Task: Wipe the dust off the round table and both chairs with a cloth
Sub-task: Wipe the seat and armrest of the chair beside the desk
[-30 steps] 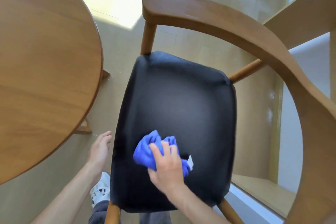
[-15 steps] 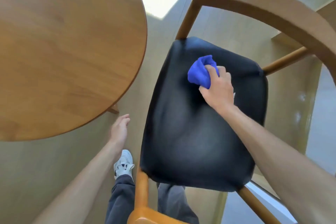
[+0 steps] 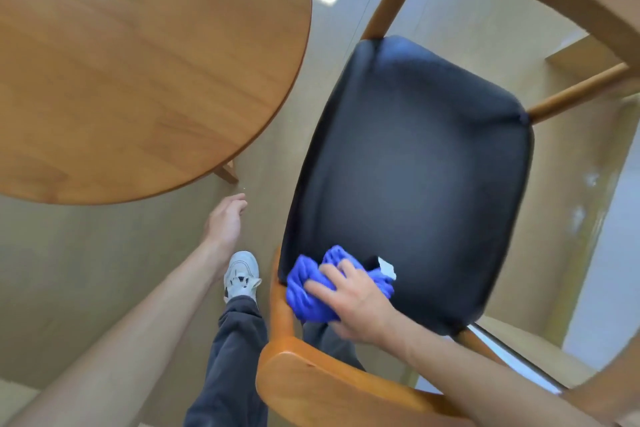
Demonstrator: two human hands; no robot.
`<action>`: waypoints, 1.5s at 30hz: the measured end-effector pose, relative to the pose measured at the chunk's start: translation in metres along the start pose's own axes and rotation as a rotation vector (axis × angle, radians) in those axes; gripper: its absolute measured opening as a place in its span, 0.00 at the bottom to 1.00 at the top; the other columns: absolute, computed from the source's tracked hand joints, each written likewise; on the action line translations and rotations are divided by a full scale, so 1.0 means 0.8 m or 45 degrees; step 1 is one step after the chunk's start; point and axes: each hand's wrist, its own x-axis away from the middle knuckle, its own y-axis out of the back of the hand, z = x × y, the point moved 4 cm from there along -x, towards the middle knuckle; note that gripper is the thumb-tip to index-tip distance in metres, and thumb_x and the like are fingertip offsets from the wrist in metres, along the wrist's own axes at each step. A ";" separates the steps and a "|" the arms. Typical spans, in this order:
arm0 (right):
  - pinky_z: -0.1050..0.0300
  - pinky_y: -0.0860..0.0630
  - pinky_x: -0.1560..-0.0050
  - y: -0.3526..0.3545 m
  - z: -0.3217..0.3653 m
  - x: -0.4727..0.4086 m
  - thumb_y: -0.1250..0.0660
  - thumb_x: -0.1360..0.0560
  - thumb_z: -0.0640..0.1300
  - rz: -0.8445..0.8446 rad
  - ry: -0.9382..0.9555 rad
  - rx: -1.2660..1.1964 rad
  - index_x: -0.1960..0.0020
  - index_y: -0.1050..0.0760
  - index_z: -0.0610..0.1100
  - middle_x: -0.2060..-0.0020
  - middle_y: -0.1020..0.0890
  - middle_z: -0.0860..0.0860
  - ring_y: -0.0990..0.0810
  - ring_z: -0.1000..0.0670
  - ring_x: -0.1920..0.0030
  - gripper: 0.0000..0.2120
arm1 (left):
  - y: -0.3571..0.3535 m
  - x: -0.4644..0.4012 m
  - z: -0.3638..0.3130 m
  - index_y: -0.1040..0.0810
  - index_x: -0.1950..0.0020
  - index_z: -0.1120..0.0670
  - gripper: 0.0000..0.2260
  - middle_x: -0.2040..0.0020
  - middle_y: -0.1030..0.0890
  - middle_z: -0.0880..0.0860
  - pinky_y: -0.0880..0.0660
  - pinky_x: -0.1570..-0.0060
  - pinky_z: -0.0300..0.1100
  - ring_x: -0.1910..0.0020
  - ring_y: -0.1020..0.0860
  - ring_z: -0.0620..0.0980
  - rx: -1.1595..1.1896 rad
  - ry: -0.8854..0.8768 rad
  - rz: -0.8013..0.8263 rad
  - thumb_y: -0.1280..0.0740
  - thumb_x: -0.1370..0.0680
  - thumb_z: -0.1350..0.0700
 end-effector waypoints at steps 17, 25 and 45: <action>0.47 0.25 0.53 0.139 -0.263 0.107 0.29 0.36 0.37 -0.341 -0.853 -0.008 0.38 0.25 0.43 0.46 0.25 0.42 0.27 0.38 0.52 0.26 | -0.049 -0.003 -0.009 0.26 0.34 0.51 0.16 0.34 0.26 0.53 0.34 0.38 0.48 0.35 0.28 0.52 -0.079 -0.119 0.063 0.45 0.19 0.56; 0.54 0.34 0.52 0.105 -0.262 0.035 0.34 0.30 0.40 -0.769 -1.543 -0.368 0.31 0.34 0.44 0.37 0.31 0.42 0.31 0.38 0.42 0.28 | -0.071 -0.001 -0.010 0.26 0.33 0.52 0.16 0.33 0.26 0.54 0.35 0.38 0.46 0.34 0.28 0.52 -0.115 -0.105 0.080 0.45 0.19 0.57; 0.51 0.34 0.60 -0.004 -0.049 0.078 0.32 0.33 0.41 0.440 0.140 -0.057 0.38 0.30 0.48 0.48 0.29 0.45 0.30 0.42 0.51 0.23 | -0.036 0.015 -0.048 0.27 0.33 0.50 0.16 0.33 0.26 0.53 0.35 0.35 0.49 0.34 0.29 0.51 -0.157 -0.156 0.039 0.46 0.19 0.54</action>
